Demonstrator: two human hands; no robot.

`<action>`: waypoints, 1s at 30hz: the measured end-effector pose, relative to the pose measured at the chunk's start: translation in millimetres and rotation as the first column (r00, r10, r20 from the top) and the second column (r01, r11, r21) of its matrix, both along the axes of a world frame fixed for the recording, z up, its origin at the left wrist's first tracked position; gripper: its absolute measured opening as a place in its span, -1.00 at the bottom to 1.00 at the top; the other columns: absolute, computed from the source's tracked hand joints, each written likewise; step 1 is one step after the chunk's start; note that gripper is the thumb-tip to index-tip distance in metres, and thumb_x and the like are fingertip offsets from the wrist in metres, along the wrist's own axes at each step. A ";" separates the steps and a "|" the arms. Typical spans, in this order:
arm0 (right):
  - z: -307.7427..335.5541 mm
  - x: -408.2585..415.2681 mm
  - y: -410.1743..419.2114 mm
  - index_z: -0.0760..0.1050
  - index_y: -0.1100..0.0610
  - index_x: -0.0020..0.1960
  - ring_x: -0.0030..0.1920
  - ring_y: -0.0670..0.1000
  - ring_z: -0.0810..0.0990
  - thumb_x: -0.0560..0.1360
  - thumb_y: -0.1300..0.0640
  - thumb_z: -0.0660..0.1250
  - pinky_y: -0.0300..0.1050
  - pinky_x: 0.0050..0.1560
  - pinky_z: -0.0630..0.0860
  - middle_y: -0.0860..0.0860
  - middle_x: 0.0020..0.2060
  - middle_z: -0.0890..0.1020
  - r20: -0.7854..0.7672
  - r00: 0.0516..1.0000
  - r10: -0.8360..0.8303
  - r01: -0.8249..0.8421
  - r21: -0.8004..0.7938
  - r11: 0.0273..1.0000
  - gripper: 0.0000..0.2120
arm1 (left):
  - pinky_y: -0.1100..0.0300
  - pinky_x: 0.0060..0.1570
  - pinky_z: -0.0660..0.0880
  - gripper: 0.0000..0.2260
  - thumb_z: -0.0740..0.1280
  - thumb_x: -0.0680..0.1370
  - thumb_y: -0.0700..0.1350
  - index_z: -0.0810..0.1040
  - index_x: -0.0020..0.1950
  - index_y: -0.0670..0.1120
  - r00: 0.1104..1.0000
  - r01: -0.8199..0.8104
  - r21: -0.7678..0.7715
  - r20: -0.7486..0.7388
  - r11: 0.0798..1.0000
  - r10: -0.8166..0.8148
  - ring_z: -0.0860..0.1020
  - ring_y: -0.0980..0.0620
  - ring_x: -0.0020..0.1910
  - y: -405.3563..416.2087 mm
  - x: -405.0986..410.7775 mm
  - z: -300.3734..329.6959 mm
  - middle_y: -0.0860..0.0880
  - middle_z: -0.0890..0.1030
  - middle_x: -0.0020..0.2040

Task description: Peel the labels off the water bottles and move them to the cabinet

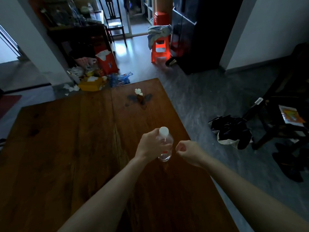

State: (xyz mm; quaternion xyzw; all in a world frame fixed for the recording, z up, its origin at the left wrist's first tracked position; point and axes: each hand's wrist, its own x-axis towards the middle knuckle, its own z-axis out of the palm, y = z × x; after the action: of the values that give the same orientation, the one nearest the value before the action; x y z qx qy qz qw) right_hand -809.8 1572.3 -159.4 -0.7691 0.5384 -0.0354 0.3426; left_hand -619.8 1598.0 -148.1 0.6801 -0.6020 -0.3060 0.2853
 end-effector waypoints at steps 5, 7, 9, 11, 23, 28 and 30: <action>9.1 -8.8 19.1 0.54 0.03 0.05 -0.19 -0.16 0.52 0.59 0.02 0.32 -0.27 -0.19 0.47 -0.16 -0.13 0.52 0.076 0.994 0.072 -0.058 -0.176 0.983 -0.90 | 0.21 -0.03 0.65 -0.57 0.61 0.39 0.00 0.61 0.20 -0.04 0.990 0.126 -0.116 -0.045 0.985 -0.132 0.67 0.16 -0.03 2.4 12.1 35.7 0.09 0.69 0.02; 12.5 -14.1 26.7 0.53 -0.01 0.06 -0.18 -0.21 0.53 0.57 0.00 0.35 -0.29 -0.19 0.48 -0.20 -0.14 0.50 0.114 0.990 0.088 -0.064 -0.196 0.979 -0.90 | 0.21 0.02 0.65 -0.52 0.60 0.39 0.02 0.59 0.26 -0.05 0.986 0.157 -0.159 -0.029 0.975 -0.164 0.67 0.15 0.02 7.5 15.1 48.9 0.09 0.69 0.07; 18.8 -17.1 31.7 0.54 -0.02 0.05 -0.15 -0.21 0.58 0.55 -0.01 0.37 -0.26 -0.15 0.57 -0.20 -0.12 0.54 0.167 0.982 0.088 -0.056 -0.190 0.980 -0.89 | 0.32 0.06 0.61 -0.49 0.58 0.39 0.04 0.57 0.29 -0.02 0.982 0.180 -0.190 -0.027 0.965 -0.188 0.64 0.22 0.08 13.2 16.8 60.4 0.14 0.66 0.10; 28.7 -18.0 35.1 0.52 -0.05 -0.01 -0.17 -0.21 0.61 0.53 -0.04 0.33 -0.23 -0.13 0.62 -0.18 -0.15 0.57 0.227 0.970 0.083 -0.031 -0.224 0.974 -0.91 | 0.47 0.06 0.54 -0.45 0.54 0.38 0.09 0.53 0.34 0.02 0.978 0.200 -0.188 -0.027 0.962 -0.208 0.59 0.36 0.13 18.8 18.9 70.8 0.27 0.60 0.08; 69.8 -6.6 41.2 0.50 0.02 0.06 -0.19 -0.12 0.56 0.53 -0.32 -0.01 -0.04 -0.17 0.60 -0.13 -0.11 0.54 0.145 0.940 0.308 -0.242 -0.353 0.904 -0.49 | 0.55 -0.02 0.50 -0.36 0.53 0.32 0.19 0.51 0.35 0.05 0.989 0.095 -0.185 -0.094 0.978 -0.114 0.56 0.47 0.09 47.9 22.9 96.0 0.35 0.58 0.05; 79.3 13.9 40.1 0.49 0.03 0.08 -0.17 -0.11 0.57 0.54 -0.30 -0.03 -0.07 -0.14 0.61 -0.14 -0.10 0.54 0.099 0.911 0.400 -0.343 -0.357 0.869 -0.50 | 0.54 -0.03 0.51 -0.39 0.56 0.33 0.17 0.50 0.34 0.12 0.996 0.012 -0.201 -0.088 0.980 -0.030 0.57 0.44 0.11 64.7 39.0 104.0 0.34 0.61 0.04; 82.3 27.7 41.1 0.48 0.02 0.10 -0.17 -0.11 0.58 0.53 -0.26 0.00 -0.08 -0.12 0.62 -0.15 -0.08 0.55 0.065 0.894 0.444 -0.396 -0.353 0.848 -0.54 | 0.47 0.01 0.55 -0.42 0.56 0.35 0.16 0.50 0.33 0.14 0.995 -0.012 -0.197 -0.099 0.980 -0.007 0.59 0.38 0.13 75.1 49.5 107.9 0.29 0.63 0.08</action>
State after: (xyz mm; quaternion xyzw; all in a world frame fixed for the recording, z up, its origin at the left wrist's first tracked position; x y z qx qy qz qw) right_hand -782.2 1613.4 -77.1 -0.9100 0.3169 -0.1047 0.2459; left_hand -570.3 1673.1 -40.2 0.6331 -0.6136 -0.2778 0.3814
